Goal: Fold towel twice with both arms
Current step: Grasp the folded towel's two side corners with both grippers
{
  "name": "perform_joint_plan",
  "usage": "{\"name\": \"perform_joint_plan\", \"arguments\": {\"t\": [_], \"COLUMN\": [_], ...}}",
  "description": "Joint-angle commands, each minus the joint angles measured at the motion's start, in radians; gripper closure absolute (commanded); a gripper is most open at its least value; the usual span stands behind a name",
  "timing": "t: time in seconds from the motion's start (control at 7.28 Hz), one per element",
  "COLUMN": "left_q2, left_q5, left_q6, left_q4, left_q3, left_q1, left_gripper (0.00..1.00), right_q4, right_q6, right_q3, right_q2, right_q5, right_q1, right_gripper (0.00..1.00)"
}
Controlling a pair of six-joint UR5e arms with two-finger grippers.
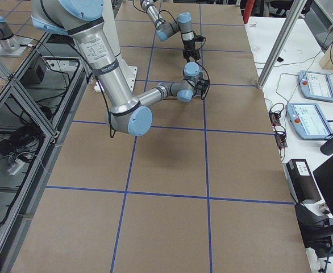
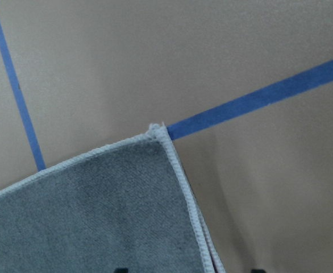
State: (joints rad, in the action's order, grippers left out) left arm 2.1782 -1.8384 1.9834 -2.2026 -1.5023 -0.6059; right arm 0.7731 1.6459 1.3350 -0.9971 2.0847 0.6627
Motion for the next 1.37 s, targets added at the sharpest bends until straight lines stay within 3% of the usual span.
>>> {"name": "perform_joint_plan", "arguments": {"t": [0.0, 0.14, 0.27, 0.41, 0.96, 1.24], "left_q2": [-0.001, -0.001, -0.001, -0.001, -0.001, -0.001], "left_q5": [0.001, 0.001, 0.001, 0.001, 0.001, 0.001], "left_q6": [0.0, 0.0, 0.0, 0.0, -0.002, 0.0], "left_q4": [0.0, 0.0, 0.0, 0.0, 0.0, 0.0], "left_q3": [-0.001, -0.001, -0.001, -0.001, -0.004, -0.004], "left_q1": [0.0, 0.0, 0.0, 0.0, -0.003, -0.003], "left_gripper": [0.0, 0.0, 0.0, 0.0, 0.0, 0.0], "right_q4": [-0.002, 0.0, -0.002, -0.002, -0.006, -0.012], "right_q6": [0.0, 0.0, 0.002, 0.0, 0.002, -0.008], "right_q3": [-0.022, -0.023, -0.023, -0.022, -0.016, -0.01], "right_q2": [0.015, 0.014, 0.014, 0.014, 0.005, -0.032], "right_q5": [0.0, 0.0, 0.0, 0.0, 0.023, 0.163], "right_q1": [0.0, 0.002, 0.005, 0.008, 0.032, 0.102], "right_gripper": [0.28, 0.35, 0.58, 1.0, 1.0, 1.0]}}
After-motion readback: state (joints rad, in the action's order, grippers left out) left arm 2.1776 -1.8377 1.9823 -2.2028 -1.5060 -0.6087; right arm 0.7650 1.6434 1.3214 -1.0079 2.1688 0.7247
